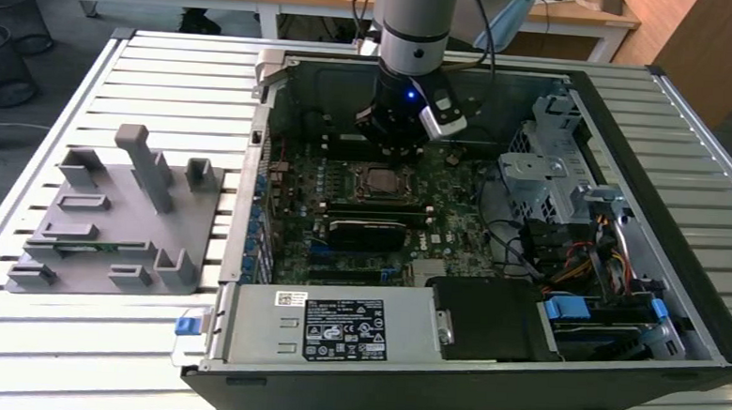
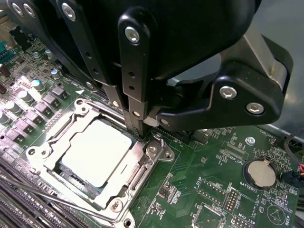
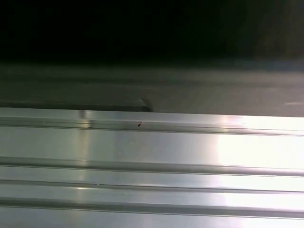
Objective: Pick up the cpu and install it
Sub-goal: 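Install the first cpu locking lever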
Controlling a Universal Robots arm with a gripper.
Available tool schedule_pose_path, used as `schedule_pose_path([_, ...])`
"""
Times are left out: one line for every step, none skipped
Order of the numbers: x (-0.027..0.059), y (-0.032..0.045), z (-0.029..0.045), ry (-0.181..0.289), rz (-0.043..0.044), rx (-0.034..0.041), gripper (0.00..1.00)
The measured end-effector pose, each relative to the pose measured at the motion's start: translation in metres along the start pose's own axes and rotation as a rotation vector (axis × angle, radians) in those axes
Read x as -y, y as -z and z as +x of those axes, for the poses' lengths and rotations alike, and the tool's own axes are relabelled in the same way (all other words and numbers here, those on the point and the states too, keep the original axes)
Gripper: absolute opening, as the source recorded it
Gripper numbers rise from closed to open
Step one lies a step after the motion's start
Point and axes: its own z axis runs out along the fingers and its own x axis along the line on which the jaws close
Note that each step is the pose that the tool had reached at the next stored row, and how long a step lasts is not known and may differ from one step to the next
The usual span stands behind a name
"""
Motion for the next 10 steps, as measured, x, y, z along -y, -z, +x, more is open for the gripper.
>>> schedule_pose_path([0.0000, -0.0003, 0.0000, 0.000, 0.0003, -0.0002, 0.11])
schedule_pose_path([0.0001, -0.0006, 0.0000, 0.000, 0.0004, -0.0003, 0.11])
schedule_pose_path([0.0001, -0.0007, -0.0001, 0.000, 0.0004, -0.0004, 0.11])
schedule_pose_path([0.0001, -0.0008, -0.0001, 0.000, 0.0002, -0.0004, 0.11])
schedule_pose_path([0.0001, -0.0009, -0.0002, 0.000, -0.0012, -0.0004, 0.11])
schedule_pose_path([0.0000, -0.0010, -0.0003, 0.000, -0.0042, 0.0000, 0.11])
schedule_pose_path([0.0000, -0.0009, -0.0003, 0.000, -0.0070, 0.0000, 0.11])
schedule_pose_path([0.0000, -0.0010, -0.0002, 0.000, -0.0093, 0.0000, 0.11])
schedule_pose_path([0.0000, -0.0010, -0.0003, 0.000, -0.0117, 0.0000, 0.11])
schedule_pose_path([-0.0001, -0.0010, -0.0003, 0.000, -0.0153, 0.0002, 0.11])
